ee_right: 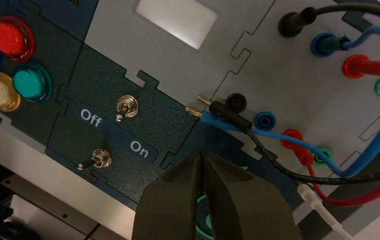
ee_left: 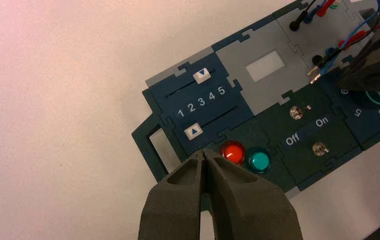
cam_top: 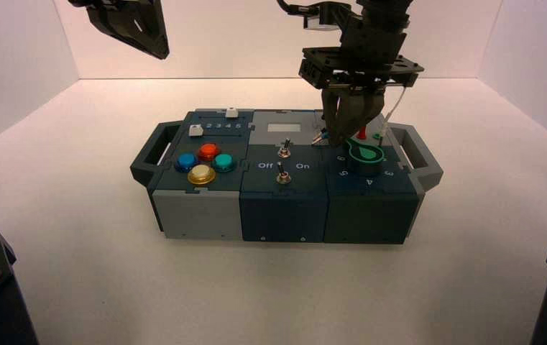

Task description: Turn the knob to position 1.

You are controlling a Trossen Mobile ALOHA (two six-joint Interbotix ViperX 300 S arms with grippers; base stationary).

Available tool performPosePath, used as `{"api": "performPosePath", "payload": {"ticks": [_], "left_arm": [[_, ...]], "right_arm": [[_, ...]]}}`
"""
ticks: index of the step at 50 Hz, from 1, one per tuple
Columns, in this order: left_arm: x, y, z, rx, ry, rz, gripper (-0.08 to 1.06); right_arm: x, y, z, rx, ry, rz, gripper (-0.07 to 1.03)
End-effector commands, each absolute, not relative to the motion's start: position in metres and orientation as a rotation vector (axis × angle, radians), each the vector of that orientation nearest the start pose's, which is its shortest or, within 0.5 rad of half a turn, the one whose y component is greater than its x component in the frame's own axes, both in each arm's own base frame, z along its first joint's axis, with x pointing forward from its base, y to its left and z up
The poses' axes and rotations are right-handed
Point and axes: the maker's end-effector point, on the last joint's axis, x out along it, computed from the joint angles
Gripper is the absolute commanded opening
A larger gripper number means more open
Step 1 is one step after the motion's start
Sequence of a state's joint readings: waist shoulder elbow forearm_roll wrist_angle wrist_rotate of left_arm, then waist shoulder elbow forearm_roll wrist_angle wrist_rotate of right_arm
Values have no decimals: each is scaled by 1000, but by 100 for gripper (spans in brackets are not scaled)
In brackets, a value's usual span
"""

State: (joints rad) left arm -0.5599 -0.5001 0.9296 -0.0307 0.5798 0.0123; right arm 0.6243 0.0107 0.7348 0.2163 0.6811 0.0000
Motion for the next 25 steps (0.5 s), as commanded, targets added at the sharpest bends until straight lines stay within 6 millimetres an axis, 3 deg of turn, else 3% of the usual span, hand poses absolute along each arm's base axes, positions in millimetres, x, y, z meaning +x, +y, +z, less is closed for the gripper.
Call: {"api": "performPosePath", "payload": {"ticks": [1, 25], "left_arm": [[239, -154, 158, 258, 946, -530, -3], [239, -154, 158, 260, 947, -530, -3]], "right_arm": [[249, 205, 60, -204, 1406, 506, -2], [256, 194, 61, -206, 1410, 480, -2]]}}
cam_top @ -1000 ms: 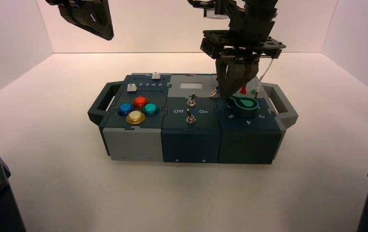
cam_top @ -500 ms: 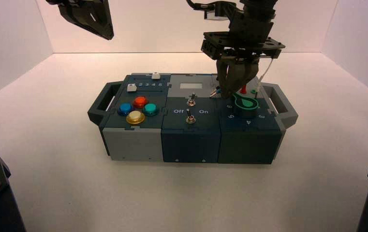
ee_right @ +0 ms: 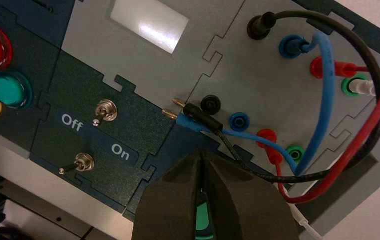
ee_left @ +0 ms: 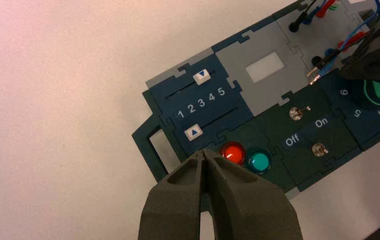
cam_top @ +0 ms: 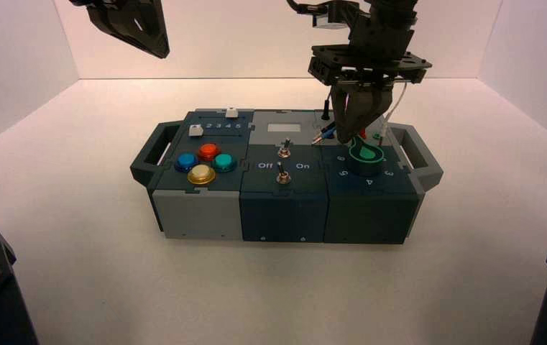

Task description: Turn the knob to position 1.

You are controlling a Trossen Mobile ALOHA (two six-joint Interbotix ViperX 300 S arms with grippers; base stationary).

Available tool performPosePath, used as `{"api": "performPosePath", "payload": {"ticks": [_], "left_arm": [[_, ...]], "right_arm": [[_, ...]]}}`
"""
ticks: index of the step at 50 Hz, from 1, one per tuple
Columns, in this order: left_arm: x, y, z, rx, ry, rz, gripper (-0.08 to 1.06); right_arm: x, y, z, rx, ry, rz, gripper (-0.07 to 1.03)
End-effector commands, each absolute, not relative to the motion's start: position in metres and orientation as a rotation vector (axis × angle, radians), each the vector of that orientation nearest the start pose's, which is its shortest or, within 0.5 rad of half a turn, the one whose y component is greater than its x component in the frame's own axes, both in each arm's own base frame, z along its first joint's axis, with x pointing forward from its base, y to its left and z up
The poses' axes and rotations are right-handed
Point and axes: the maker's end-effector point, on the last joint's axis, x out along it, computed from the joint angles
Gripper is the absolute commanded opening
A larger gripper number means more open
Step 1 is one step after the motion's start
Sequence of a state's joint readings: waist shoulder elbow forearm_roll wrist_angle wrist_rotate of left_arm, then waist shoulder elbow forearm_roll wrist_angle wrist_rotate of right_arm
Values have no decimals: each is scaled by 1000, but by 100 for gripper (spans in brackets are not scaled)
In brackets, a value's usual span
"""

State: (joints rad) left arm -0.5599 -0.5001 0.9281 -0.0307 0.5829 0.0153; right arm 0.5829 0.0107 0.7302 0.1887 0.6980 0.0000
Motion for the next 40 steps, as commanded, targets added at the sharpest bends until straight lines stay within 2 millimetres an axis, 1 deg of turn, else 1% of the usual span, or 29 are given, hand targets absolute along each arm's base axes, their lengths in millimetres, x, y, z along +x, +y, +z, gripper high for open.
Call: {"api": "performPosePath", "payload": {"ticks": [1, 22, 40], "left_arm": [[239, -154, 158, 260, 947, -530, -3], [239, -154, 157, 262, 951, -529, -3], [239, -154, 157, 263, 951, -529, -3]], "right_arm": [[256, 194, 61, -207, 1410, 480, -2], [257, 192, 62, -221, 1409, 480, -2], [260, 186, 61, -213, 1417, 462, -2]]}}
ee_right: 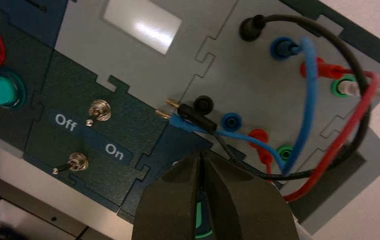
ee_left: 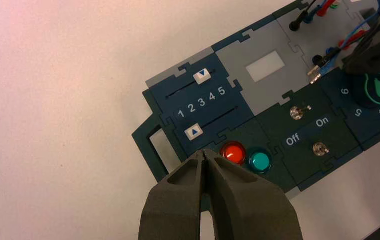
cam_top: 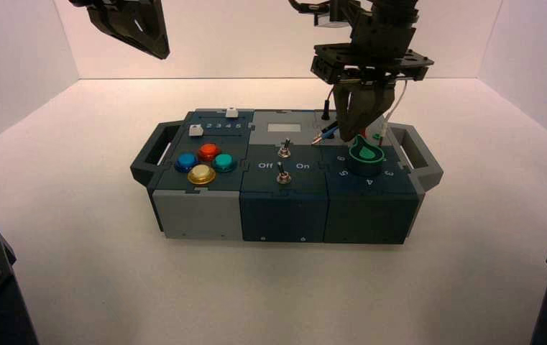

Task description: Turn the knob to position 1.

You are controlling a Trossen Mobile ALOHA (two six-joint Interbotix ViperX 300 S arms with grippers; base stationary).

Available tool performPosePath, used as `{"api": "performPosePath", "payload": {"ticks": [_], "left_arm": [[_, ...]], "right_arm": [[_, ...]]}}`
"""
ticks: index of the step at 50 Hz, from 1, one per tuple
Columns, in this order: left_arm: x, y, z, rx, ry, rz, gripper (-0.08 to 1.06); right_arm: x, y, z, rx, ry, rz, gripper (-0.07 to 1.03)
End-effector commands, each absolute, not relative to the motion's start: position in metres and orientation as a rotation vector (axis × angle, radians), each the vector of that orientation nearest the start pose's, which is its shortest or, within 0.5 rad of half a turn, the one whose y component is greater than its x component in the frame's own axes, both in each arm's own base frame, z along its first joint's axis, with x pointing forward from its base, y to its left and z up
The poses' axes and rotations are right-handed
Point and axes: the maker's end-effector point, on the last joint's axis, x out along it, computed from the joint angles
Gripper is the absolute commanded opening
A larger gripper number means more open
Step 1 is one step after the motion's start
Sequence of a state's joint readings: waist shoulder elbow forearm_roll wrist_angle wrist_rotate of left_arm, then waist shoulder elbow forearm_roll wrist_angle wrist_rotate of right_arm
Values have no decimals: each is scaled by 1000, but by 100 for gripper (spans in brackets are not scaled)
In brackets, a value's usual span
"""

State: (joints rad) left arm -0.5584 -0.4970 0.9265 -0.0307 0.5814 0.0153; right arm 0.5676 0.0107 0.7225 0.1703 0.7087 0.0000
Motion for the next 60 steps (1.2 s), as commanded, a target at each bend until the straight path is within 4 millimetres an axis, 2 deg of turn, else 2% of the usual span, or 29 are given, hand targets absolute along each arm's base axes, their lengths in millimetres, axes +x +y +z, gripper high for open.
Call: {"api": "performPosePath", "payload": {"ticks": [1, 17, 31, 46, 60], "left_arm": [[239, -154, 157, 263, 951, -529, -3], [239, -154, 156, 267, 951, -531, -3], [240, -153, 151, 276, 967, -527, -3], [237, -151, 147, 295, 1013, -523, -3], [235, -149, 147, 314, 1028, -524, -3]], "right_arm": [[260, 186, 61, -214, 1415, 462, -2], [264, 190, 66, -210, 1397, 470, -2], [265, 196, 88, -192, 1378, 490, -2], [238, 182, 115, -191, 1399, 508, -2], [208, 163, 111, -208, 1412, 511, -2]]}}
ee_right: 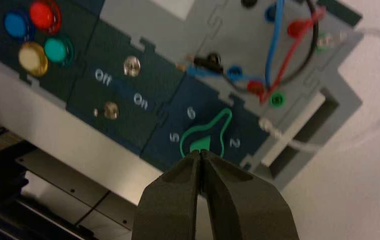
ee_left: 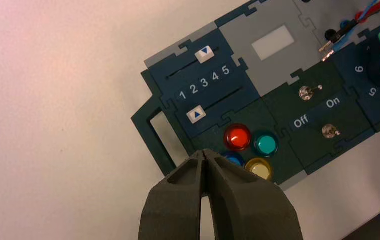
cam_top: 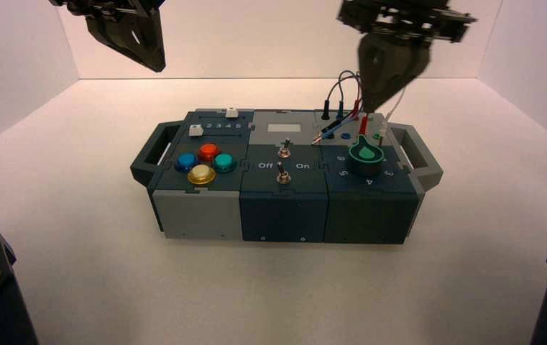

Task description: Turn the knob to position 1.

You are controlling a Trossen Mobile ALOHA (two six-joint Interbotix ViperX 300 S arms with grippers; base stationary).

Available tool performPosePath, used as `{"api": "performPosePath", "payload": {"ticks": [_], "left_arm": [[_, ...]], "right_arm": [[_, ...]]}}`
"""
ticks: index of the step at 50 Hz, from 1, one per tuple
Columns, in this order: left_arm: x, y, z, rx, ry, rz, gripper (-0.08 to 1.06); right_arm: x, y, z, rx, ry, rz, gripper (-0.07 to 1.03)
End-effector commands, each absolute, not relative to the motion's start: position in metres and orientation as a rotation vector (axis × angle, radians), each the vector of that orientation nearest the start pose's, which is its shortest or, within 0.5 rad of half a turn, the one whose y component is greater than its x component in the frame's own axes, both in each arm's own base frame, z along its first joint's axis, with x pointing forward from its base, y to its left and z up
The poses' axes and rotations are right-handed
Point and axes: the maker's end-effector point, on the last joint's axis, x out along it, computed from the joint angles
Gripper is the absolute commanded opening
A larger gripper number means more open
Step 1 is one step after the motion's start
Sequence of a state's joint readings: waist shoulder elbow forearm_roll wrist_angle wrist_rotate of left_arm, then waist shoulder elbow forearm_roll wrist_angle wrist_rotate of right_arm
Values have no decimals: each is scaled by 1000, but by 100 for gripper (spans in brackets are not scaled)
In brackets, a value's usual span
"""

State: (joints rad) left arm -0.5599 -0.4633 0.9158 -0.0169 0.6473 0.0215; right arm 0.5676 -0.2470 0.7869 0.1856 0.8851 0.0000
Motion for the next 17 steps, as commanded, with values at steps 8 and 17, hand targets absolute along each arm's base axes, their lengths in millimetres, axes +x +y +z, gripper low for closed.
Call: {"api": "performPosePath", "payload": {"ticks": [8, 17], "left_arm": [[235, -148, 148, 318, 1023, -524, -3], [236, -149, 146, 323, 1029, -523, -3]], "right_arm": [[199, 157, 105, -216, 1408, 515, -2], [195, 153, 100, -220, 1405, 514, -2]]}}
